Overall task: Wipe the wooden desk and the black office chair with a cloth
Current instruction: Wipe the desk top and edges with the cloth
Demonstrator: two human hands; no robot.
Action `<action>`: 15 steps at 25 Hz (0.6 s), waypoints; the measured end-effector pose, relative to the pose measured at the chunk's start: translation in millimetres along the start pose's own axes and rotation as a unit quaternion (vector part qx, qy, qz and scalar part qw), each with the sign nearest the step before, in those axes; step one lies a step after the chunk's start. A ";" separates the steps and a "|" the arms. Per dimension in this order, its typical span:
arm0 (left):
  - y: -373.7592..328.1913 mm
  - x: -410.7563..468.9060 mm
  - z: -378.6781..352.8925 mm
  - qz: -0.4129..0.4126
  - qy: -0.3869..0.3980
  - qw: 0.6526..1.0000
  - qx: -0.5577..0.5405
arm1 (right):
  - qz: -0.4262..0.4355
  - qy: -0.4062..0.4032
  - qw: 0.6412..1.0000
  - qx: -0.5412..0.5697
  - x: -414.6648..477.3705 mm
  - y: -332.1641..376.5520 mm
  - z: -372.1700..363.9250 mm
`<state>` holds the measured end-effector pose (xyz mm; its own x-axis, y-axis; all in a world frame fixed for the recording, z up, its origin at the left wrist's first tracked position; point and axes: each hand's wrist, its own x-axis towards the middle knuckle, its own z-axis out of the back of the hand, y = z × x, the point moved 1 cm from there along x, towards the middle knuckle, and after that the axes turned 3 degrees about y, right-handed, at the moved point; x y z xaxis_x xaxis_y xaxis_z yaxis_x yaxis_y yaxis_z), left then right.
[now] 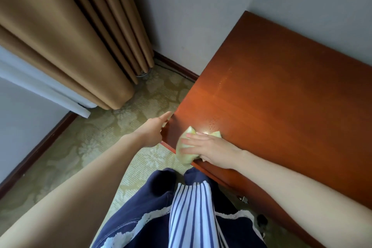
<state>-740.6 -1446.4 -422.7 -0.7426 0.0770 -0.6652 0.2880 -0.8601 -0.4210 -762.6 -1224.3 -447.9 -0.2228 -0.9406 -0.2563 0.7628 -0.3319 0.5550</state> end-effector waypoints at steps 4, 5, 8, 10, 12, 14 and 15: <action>13.1 -12.0 -4.1 0.036 -0.007 0.998 0.043 | -0.014 -0.013 1.000 -0.012 55.0 1.7 12.3; 15.6 -14.2 -4.0 0.048 -0.009 0.998 0.042 | -0.021 -0.012 1.000 -0.016 64.3 2.0 14.1; 15.7 -17.3 -4.1 0.061 -0.014 0.998 0.033 | -0.044 -0.044 0.998 -0.004 78.6 6.0 14.2; 10.0 -14.4 -4.8 0.051 -0.017 0.998 0.030 | -0.042 -0.082 0.996 0.015 76.0 10.2 11.6; 3.0 -9.9 -4.9 0.027 -0.021 0.998 0.060 | -0.035 -0.098 0.994 0.025 65.6 11.0 7.0; -6.7 -5.0 -5.5 -0.010 -0.034 0.992 0.120 | -0.042 -0.093 0.994 0.024 44.6 7.3 0.5; -11.3 -2.7 -5.0 -0.025 -0.044 0.989 0.138 | -0.044 -0.090 0.995 0.023 31.8 4.6 -3.2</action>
<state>-738.8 -1434.4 -419.2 -0.8046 0.0884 -0.5872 0.0837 -0.9621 -0.2595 -764.2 -1255.5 -456.1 -0.3957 -0.9040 -0.1622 0.7082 -0.4128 0.5727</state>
